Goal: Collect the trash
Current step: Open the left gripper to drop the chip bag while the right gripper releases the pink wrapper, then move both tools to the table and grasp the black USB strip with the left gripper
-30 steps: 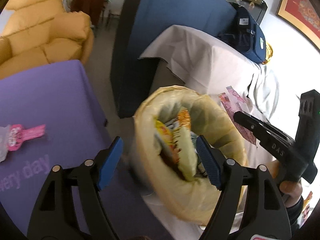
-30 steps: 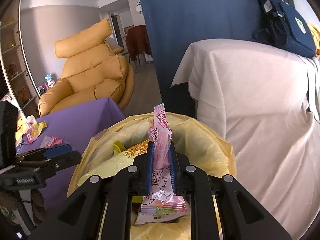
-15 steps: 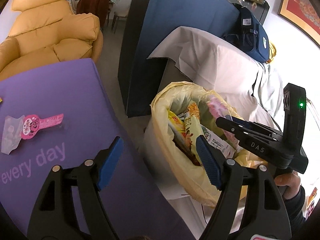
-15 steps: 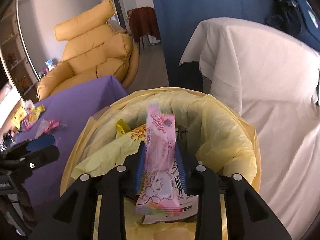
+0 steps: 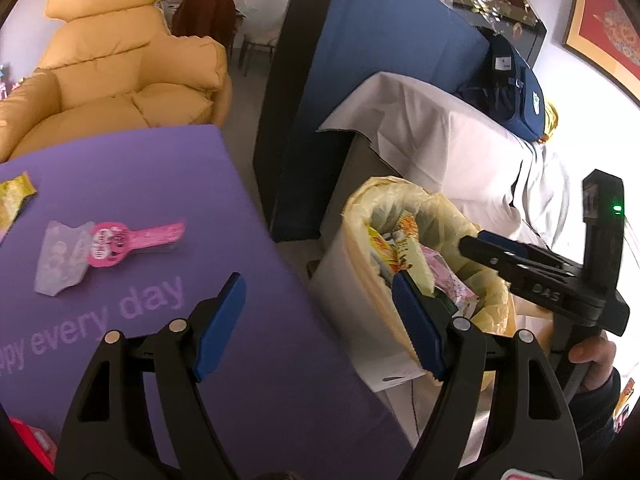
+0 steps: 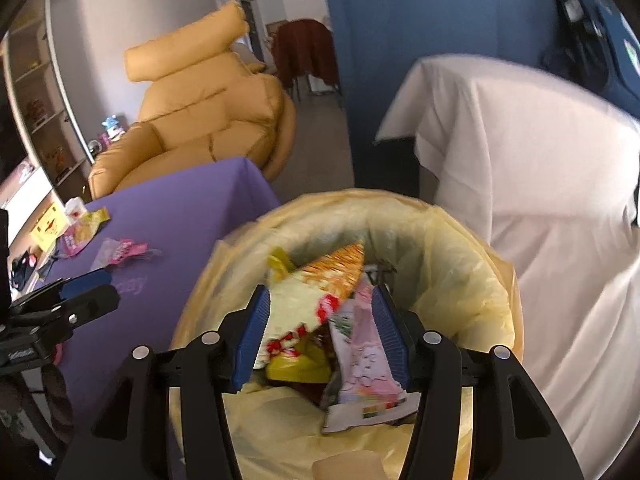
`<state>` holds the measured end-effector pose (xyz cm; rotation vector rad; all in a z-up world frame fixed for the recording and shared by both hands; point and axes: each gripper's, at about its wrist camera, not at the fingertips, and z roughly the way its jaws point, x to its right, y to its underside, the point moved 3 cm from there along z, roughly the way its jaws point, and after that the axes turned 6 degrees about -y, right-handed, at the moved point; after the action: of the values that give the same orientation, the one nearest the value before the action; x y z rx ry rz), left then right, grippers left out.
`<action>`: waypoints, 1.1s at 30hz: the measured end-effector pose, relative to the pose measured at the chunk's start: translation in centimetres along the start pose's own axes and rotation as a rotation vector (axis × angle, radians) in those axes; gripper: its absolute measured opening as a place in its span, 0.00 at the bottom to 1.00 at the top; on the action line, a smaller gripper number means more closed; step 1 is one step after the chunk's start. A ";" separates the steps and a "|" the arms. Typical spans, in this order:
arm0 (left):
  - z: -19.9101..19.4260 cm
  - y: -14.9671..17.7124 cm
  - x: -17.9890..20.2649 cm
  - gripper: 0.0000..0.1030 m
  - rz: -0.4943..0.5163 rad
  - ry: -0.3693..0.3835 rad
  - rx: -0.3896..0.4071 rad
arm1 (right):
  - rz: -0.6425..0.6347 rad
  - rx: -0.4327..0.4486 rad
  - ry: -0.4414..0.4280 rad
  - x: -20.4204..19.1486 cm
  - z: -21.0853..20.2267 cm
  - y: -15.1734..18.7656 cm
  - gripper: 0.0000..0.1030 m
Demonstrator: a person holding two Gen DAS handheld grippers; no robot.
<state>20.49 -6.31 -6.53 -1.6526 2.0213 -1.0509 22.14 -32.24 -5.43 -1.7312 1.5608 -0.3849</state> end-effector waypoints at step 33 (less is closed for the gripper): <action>-7.9 2.1 -40.8 0.70 -0.442 -0.363 -0.023 | -0.301 -0.215 -0.274 -21.9 12.3 1.6 0.49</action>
<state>25.03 34.86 -10.70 -2.1796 1.4807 -0.7763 24.63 -7.48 -9.05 -2.0957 1.1833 -0.1195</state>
